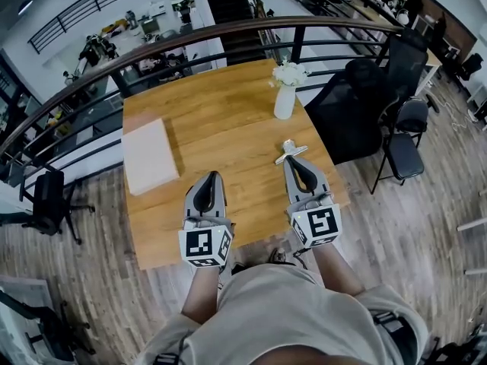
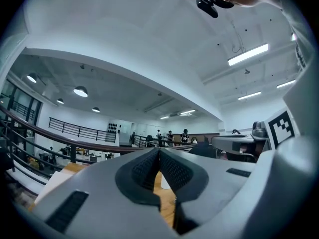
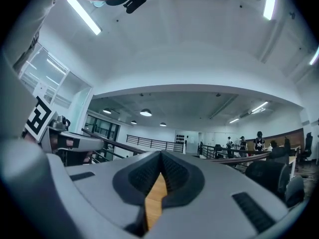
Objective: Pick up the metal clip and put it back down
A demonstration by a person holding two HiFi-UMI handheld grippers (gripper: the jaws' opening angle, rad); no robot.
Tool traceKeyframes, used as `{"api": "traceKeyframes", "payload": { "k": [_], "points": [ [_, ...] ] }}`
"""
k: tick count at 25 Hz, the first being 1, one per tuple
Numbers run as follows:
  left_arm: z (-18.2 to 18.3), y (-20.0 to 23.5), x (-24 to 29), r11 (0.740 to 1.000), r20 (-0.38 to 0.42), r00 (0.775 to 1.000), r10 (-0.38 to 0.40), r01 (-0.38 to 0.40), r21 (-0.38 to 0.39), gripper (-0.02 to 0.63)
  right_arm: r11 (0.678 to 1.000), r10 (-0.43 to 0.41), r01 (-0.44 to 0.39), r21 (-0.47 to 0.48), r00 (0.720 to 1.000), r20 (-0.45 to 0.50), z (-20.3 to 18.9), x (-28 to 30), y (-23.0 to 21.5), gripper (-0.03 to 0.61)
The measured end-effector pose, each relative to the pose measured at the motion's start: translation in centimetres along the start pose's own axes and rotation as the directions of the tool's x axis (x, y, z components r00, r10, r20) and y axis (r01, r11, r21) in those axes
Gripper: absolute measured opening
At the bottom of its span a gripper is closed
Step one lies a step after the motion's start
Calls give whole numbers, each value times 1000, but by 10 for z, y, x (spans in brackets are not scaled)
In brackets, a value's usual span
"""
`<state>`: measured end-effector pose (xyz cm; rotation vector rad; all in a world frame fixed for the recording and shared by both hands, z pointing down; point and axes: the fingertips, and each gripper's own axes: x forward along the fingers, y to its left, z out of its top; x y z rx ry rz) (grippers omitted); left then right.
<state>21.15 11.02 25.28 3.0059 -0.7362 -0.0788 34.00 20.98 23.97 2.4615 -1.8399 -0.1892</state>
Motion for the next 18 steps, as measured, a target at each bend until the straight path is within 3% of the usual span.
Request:
{"api": "traceKeyframes", "payload": {
  "k": [18],
  "points": [
    [-11,-35,17,999,-19,999,-45,45,8,25,999,-40,40,-12,999,4,-6,-17,-30,26]
  ]
}}
